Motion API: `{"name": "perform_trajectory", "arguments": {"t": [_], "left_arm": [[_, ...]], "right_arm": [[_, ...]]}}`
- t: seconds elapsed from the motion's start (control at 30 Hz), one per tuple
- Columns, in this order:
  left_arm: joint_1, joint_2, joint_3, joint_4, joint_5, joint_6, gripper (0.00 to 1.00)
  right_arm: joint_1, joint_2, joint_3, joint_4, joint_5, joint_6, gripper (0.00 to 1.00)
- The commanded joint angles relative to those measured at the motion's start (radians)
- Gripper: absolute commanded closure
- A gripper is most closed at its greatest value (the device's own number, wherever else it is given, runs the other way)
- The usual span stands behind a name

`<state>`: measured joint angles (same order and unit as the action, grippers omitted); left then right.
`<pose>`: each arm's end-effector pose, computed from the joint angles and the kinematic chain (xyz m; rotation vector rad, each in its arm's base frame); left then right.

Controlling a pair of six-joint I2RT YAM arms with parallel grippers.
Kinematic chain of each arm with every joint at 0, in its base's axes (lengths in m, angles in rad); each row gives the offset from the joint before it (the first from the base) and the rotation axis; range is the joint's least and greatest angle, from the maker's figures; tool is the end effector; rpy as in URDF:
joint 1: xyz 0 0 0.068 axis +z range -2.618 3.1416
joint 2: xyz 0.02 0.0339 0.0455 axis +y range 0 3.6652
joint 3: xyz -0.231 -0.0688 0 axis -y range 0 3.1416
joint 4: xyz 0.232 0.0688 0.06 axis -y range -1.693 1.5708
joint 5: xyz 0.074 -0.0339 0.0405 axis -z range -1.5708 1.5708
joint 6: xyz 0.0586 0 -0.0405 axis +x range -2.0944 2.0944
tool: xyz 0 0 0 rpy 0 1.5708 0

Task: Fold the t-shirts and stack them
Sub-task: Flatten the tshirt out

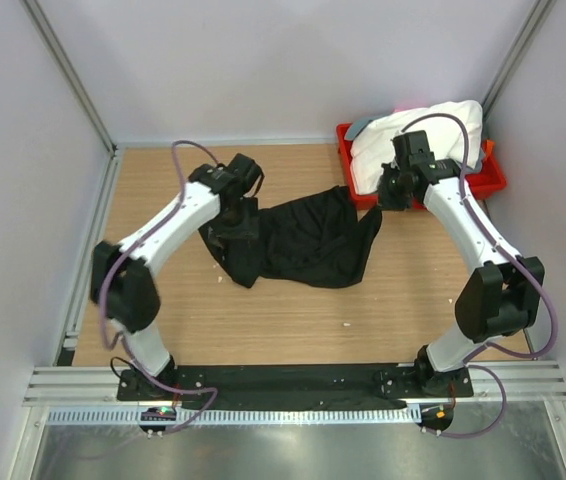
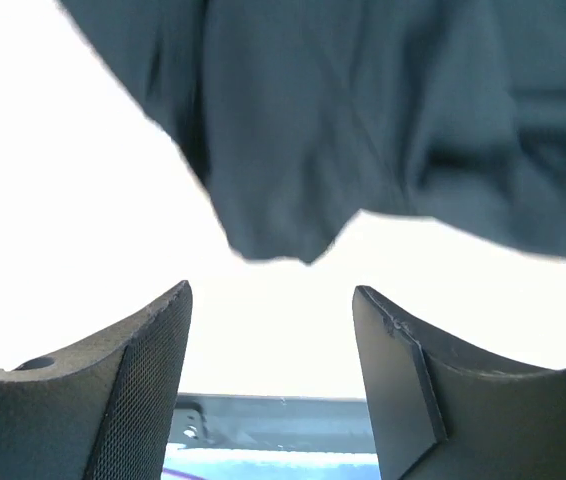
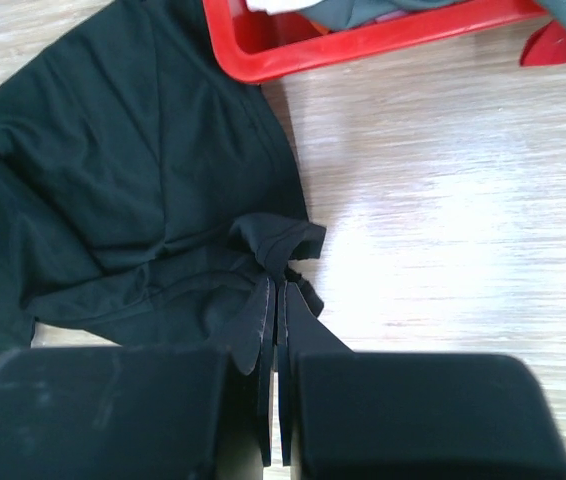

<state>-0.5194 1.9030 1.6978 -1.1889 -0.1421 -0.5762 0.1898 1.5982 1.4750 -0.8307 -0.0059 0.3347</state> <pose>0.3148 -0.1704 0.2134 -0.1012 2.9151 0.0427 0.3345 0.0646 0.2673 0.1814 2.5322 0.2169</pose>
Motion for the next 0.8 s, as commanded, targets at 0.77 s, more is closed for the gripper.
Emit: {"name": "perform_trajectory", "arguments": {"t": [0.77], "left_arm": [[-0.062,-0.372,-0.765,0.761,0.099,-0.272,0.38]], "right_arm": [[0.003,-0.115,-0.131,0.061,-0.08,-0.008,0.99]]}}
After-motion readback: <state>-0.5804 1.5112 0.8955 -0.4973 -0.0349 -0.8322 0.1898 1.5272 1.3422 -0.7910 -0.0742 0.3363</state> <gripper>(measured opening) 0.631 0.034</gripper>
